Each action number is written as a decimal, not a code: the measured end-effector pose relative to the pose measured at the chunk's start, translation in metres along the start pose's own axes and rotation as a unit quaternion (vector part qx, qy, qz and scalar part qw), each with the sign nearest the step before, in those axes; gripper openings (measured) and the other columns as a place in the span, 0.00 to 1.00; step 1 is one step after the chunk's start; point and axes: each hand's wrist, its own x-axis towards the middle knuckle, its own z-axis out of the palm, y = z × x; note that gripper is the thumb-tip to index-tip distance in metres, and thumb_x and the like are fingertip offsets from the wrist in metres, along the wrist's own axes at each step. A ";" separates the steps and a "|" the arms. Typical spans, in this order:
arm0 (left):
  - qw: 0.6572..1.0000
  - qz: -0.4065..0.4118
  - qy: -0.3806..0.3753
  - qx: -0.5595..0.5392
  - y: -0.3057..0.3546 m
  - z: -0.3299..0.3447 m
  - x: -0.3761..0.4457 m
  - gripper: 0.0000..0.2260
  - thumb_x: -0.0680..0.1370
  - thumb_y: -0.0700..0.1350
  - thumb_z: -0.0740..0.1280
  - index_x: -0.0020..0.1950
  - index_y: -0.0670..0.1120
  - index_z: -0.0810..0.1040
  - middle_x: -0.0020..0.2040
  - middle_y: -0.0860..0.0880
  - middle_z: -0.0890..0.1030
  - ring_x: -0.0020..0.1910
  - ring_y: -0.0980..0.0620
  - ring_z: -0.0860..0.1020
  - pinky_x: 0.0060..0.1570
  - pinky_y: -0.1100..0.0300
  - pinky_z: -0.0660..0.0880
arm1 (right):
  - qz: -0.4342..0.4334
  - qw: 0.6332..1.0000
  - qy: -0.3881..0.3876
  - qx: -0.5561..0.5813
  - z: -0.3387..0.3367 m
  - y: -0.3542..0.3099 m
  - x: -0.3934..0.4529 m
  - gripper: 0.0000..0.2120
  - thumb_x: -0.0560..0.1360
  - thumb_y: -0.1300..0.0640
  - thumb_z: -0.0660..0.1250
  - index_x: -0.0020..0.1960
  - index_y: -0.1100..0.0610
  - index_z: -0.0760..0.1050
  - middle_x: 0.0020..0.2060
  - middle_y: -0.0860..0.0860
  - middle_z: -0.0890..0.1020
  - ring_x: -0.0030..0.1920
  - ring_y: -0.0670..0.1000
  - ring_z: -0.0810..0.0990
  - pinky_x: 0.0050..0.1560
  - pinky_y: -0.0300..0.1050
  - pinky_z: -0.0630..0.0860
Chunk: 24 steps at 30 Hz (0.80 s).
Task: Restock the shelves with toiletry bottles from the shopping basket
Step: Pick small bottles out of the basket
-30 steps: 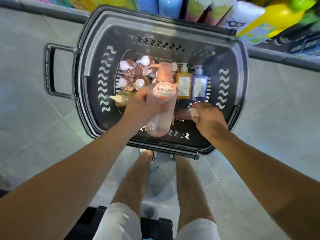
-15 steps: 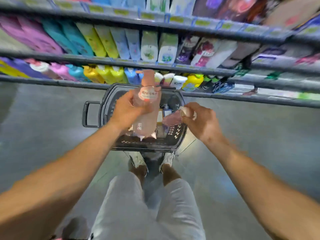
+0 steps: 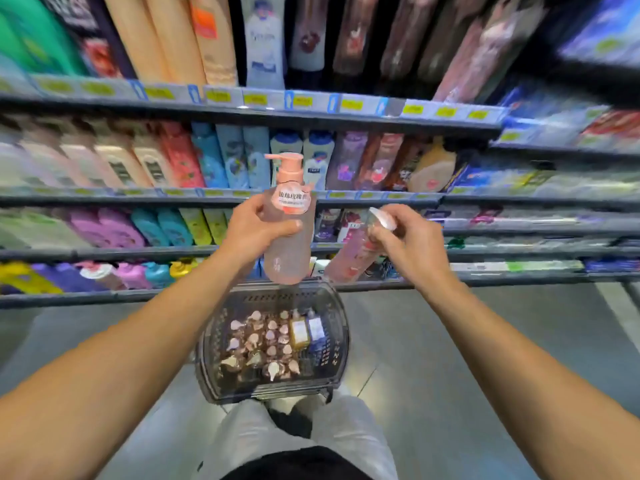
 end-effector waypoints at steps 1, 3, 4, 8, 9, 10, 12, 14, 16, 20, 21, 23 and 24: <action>1.000 0.010 -0.010 -0.004 0.008 0.002 0.002 0.18 0.66 0.36 0.78 0.52 0.49 0.80 0.45 0.54 0.85 0.44 0.56 0.83 0.40 0.62 0.78 | -0.006 1.000 0.002 -0.003 -0.006 -0.004 0.005 0.10 0.72 0.51 0.71 0.53 0.50 0.80 0.42 0.50 0.84 0.44 0.55 0.80 0.48 0.51 0.75; 0.999 0.029 -0.023 -0.004 0.023 0.008 0.007 0.18 0.66 0.34 0.78 0.51 0.49 0.80 0.43 0.56 0.86 0.42 0.58 0.83 0.38 0.66 0.77 | -0.014 1.000 0.006 -0.011 -0.016 -0.009 0.014 0.09 0.72 0.51 0.70 0.52 0.50 0.80 0.40 0.50 0.83 0.44 0.56 0.80 0.47 0.52 0.75; 0.999 0.036 -0.027 -0.005 0.030 0.010 0.011 0.19 0.66 0.34 0.78 0.53 0.48 0.80 0.44 0.55 0.86 0.43 0.58 0.83 0.39 0.66 0.77 | -0.015 1.000 0.008 -0.015 -0.021 -0.011 0.018 0.09 0.72 0.51 0.70 0.52 0.50 0.80 0.40 0.50 0.83 0.43 0.55 0.79 0.47 0.52 0.75; 0.998 0.058 -0.027 0.019 0.056 0.025 0.026 0.21 0.66 0.36 0.79 0.56 0.46 0.79 0.50 0.51 0.84 0.49 0.53 0.82 0.46 0.59 0.78 | -0.020 0.999 0.028 -0.019 -0.039 -0.007 0.038 0.11 0.73 0.50 0.70 0.54 0.50 0.80 0.41 0.49 0.83 0.43 0.53 0.79 0.45 0.49 0.74; 0.997 0.061 -0.025 0.027 0.061 0.029 0.031 0.21 0.65 0.37 0.79 0.56 0.46 0.80 0.51 0.50 0.84 0.50 0.51 0.82 0.49 0.56 0.79 | -0.025 0.999 0.029 -0.023 -0.043 -0.005 0.044 0.11 0.73 0.50 0.70 0.55 0.50 0.80 0.41 0.49 0.83 0.43 0.52 0.78 0.44 0.48 0.73; 0.997 0.063 -0.025 0.028 0.066 0.033 0.036 0.21 0.65 0.37 0.79 0.56 0.46 0.80 0.52 0.48 0.84 0.51 0.50 0.82 0.50 0.54 0.79 | -0.030 0.999 0.028 -0.025 -0.046 -0.003 0.050 0.11 0.73 0.50 0.70 0.55 0.51 0.80 0.41 0.49 0.83 0.42 0.50 0.78 0.43 0.47 0.72; 0.997 0.070 -0.027 0.029 0.074 0.043 0.046 0.23 0.65 0.38 0.80 0.58 0.45 0.80 0.53 0.48 0.84 0.52 0.50 0.82 0.51 0.53 0.79 | -0.038 0.999 0.028 -0.023 -0.053 0.002 0.063 0.11 0.73 0.50 0.70 0.54 0.51 0.80 0.41 0.48 0.83 0.41 0.49 0.77 0.41 0.43 0.69; 0.996 0.082 -0.022 0.036 0.080 0.056 0.059 0.25 0.65 0.38 0.80 0.60 0.46 0.80 0.53 0.49 0.84 0.51 0.53 0.82 0.52 0.54 0.79 | -0.042 0.998 0.028 -0.030 -0.060 0.010 0.078 0.11 0.73 0.50 0.70 0.55 0.51 0.80 0.41 0.48 0.83 0.41 0.48 0.76 0.40 0.42 0.67; 0.995 0.090 -0.019 0.044 0.086 0.066 0.068 0.24 0.65 0.38 0.80 0.59 0.48 0.80 0.51 0.51 0.84 0.50 0.55 0.82 0.52 0.54 0.79 | -0.040 0.998 0.017 -0.038 -0.063 0.015 0.089 0.12 0.73 0.49 0.70 0.55 0.50 0.80 0.42 0.48 0.83 0.43 0.49 0.77 0.42 0.44 0.70; 0.989 0.120 -0.025 0.080 0.105 0.099 0.095 0.24 0.63 0.43 0.80 0.58 0.51 0.79 0.52 0.53 0.84 0.52 0.54 0.81 0.54 0.53 0.77 | -0.039 0.998 -0.010 -0.041 -0.074 0.039 0.121 0.13 0.73 0.48 0.70 0.56 0.50 0.80 0.43 0.50 0.84 0.46 0.53 0.80 0.47 0.50 0.76; 0.987 0.133 -0.027 0.086 0.112 0.109 0.102 0.26 0.62 0.44 0.80 0.58 0.52 0.79 0.52 0.53 0.84 0.53 0.54 0.81 0.55 0.54 0.76 | -0.044 0.998 -0.016 -0.041 -0.076 0.046 0.128 0.13 0.73 0.48 0.70 0.56 0.49 0.79 0.43 0.50 0.84 0.46 0.53 0.80 0.47 0.51 0.76; 0.981 0.161 -0.026 0.103 0.128 0.129 0.115 0.28 0.61 0.47 0.79 0.59 0.55 0.77 0.53 0.55 0.83 0.54 0.55 0.80 0.56 0.54 0.76 | -0.056 0.997 -0.024 -0.042 -0.080 0.058 0.144 0.13 0.73 0.48 0.70 0.56 0.49 0.79 0.44 0.49 0.84 0.47 0.53 0.80 0.47 0.51 0.76; 0.978 0.175 -0.023 0.116 0.137 0.139 0.122 0.28 0.60 0.48 0.78 0.59 0.57 0.76 0.53 0.56 0.83 0.54 0.56 0.80 0.56 0.54 0.76 | -0.060 0.997 -0.028 -0.041 -0.082 0.065 0.152 0.13 0.73 0.48 0.70 0.56 0.49 0.79 0.44 0.49 0.84 0.47 0.53 0.80 0.46 0.50 0.76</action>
